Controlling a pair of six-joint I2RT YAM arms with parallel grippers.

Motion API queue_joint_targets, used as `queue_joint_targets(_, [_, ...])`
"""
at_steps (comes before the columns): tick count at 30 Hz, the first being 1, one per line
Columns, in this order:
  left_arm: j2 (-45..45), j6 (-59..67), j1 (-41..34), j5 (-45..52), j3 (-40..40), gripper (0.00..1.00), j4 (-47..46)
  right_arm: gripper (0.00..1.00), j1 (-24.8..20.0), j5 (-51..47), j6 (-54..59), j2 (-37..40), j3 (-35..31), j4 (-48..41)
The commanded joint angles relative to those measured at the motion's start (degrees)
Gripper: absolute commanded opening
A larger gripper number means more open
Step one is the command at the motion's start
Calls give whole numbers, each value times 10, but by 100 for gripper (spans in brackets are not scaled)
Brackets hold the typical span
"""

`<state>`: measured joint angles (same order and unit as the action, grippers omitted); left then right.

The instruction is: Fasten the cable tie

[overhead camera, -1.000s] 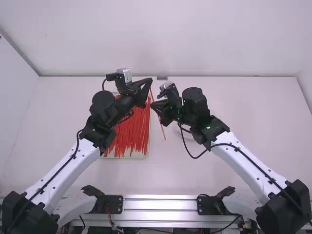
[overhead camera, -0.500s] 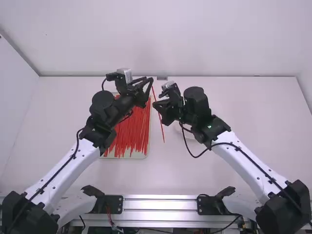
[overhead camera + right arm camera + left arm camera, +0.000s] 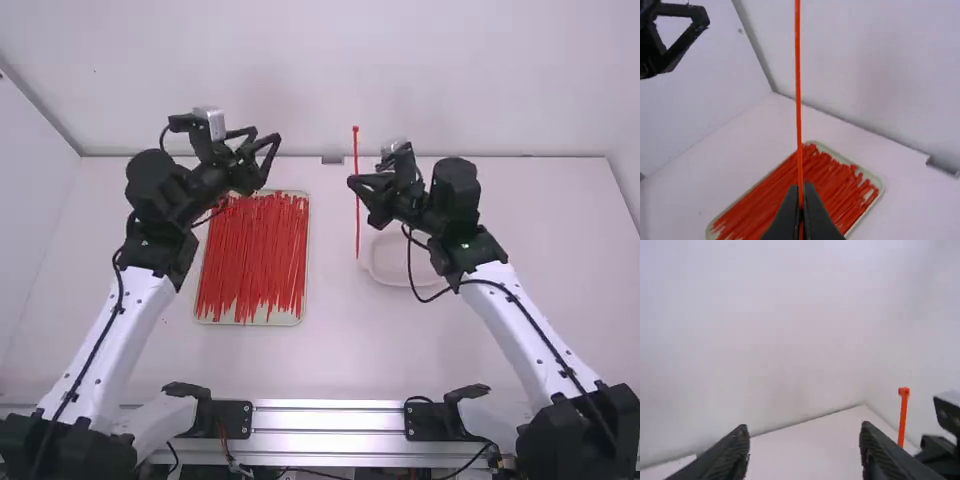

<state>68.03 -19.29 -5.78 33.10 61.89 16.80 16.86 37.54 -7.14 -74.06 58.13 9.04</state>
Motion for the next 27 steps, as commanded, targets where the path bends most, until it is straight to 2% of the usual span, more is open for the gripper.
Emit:
queue_joint_targets(1, [16,62,20,176,30,72,-9,0,-13,49,0,13,23,14])
queue_joint_targets(2, [26,73,27,219,42,82,-9,0,-16,49,1,13,23,26])
queue_joint_targets(3, [35,73,30,245,51,87,-7,0,-16,49,1,13,23,37])
queue_joint_targets(7, [63,71,26,316,81,99,4,0,-7,52,28,13,23,71])
queue_joint_targets(15, [126,51,24,487,136,99,54,0,27,81,76,13,23,88])
queue_joint_targets(23, [133,-7,-10,505,137,99,141,0,11,150,26,13,22,120])
queue_joint_targets(27, [132,-47,-26,479,137,84,179,0,8,173,-2,13,22,133])
